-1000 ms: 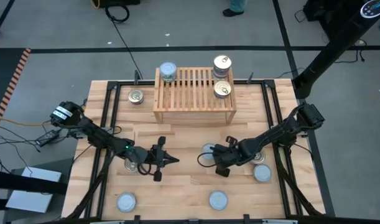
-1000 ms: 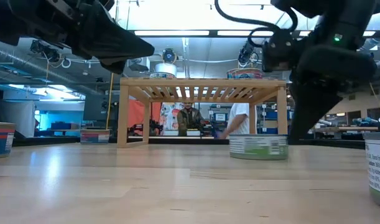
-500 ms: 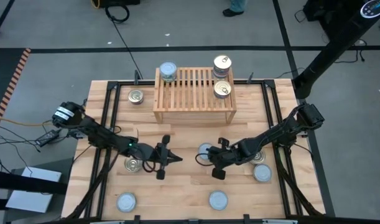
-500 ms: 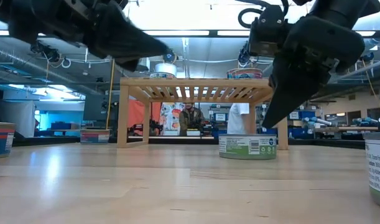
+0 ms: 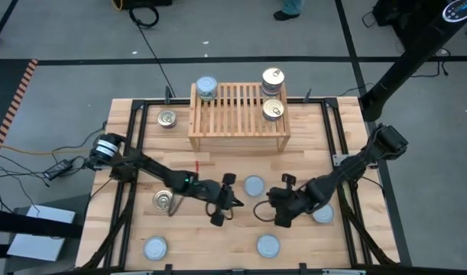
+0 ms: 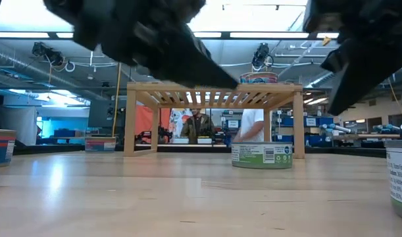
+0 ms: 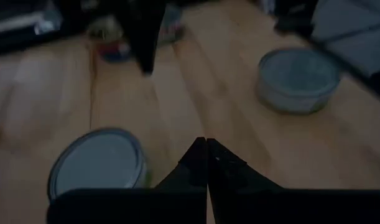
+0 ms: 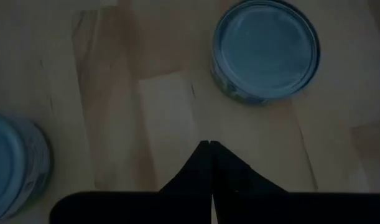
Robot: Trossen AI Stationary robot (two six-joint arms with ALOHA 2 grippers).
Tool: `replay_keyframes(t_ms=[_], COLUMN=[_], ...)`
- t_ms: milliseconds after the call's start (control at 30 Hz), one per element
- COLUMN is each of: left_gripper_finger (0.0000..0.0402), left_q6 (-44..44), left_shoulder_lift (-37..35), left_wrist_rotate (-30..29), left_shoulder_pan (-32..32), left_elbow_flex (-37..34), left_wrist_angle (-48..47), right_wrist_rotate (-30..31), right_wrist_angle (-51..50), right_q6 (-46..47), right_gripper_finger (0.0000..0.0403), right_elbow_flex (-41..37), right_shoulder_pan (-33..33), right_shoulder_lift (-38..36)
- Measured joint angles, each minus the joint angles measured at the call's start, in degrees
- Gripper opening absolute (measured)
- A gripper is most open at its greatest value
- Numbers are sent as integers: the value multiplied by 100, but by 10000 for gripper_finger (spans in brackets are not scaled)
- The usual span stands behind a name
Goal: Stack canned seafood by type on shelf
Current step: Put the green tuna can on the shelf
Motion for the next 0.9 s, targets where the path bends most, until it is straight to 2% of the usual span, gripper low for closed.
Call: replay_keyframes(t_ms=[167,333,467,600,900], left_gripper_finger=[33,79,116,146,156], left_q6=[314,631,752,756,753], left_shoulder_lift=[583,1078,1149,1145,1143], left_wrist_rotate=[-34,-140,-248,-708,-885], left_shoulder_pan=[119,125,125,125,189], left_elbow_flex=[840,1435,1567,1569,1560], left_wrist_angle=[-1270,-1740,-1725,-1806,-2021], right_wrist_rotate=[240,262,260,260,260], right_wrist_angle=[-124,-141,-173,-191,-184], right_q6=[213,245,256,256,256], right_gripper_finger=[4,4,4,4,4], right_elbow_flex=[2,2,2,2,2], right_shoulder_pan=[206,241,241,241,241], right_shoulder_lift=[-52,-52,-52,-52,-52])
